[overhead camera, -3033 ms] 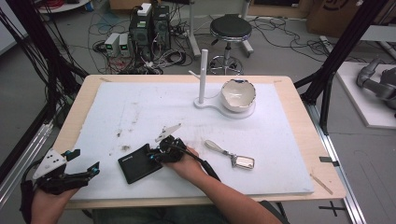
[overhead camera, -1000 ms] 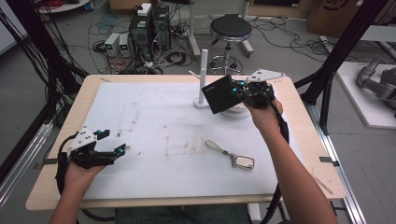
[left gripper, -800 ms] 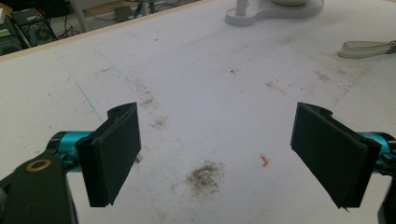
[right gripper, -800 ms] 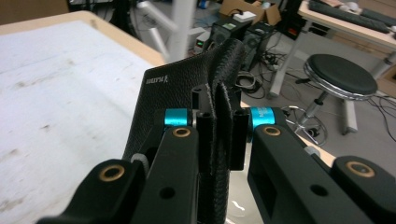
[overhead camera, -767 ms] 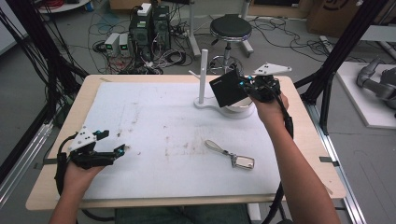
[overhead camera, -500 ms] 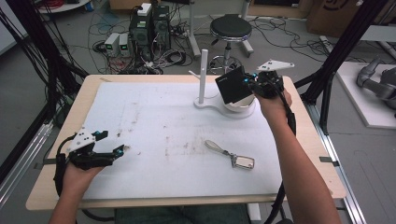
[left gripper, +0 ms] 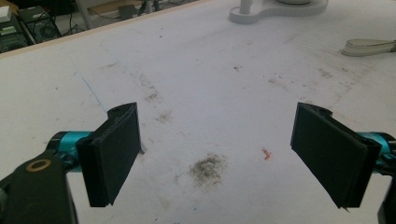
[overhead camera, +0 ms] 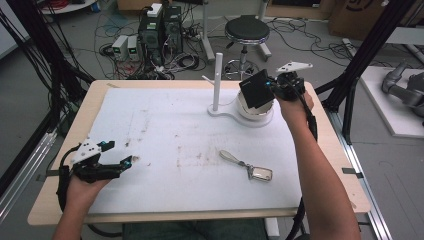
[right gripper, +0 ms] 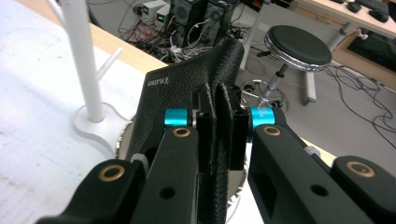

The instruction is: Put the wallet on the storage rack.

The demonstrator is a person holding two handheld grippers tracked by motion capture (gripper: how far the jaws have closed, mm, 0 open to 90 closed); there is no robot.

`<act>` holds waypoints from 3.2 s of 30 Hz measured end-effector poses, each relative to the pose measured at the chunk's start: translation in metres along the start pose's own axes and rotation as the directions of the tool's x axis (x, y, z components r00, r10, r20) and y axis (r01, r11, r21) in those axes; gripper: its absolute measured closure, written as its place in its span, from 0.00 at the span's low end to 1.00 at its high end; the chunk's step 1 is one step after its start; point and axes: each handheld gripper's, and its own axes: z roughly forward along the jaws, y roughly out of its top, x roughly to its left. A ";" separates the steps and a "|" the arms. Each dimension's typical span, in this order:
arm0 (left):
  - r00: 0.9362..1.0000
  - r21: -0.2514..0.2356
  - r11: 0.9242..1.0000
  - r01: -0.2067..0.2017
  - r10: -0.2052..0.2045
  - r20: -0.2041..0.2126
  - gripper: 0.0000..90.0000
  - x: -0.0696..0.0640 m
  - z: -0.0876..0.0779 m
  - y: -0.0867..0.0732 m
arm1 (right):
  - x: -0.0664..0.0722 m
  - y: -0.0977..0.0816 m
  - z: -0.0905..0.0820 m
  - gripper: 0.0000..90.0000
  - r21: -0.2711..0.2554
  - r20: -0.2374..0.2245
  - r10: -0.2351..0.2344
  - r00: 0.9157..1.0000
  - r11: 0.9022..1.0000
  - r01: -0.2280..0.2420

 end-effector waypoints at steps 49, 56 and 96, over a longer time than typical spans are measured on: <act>1.000 0.006 1.000 -0.004 0.004 0.015 0.18 -0.001 0.006 0.002 | 0.012 -0.014 0.015 0.47 0.102 0.029 -0.082 0.996 0.992 0.078; 0.999 -0.005 1.000 -0.013 0.013 0.039 0.18 -0.004 0.015 0.009 | 0.017 -0.022 -0.012 0.41 0.032 0.008 -0.055 0.998 0.998 0.054; 0.989 -0.038 0.998 -0.056 0.061 0.136 0.18 -0.006 0.048 0.025 | 0.073 -0.136 -0.055 0.21 -0.056 -0.110 0.075 0.991 0.995 -0.082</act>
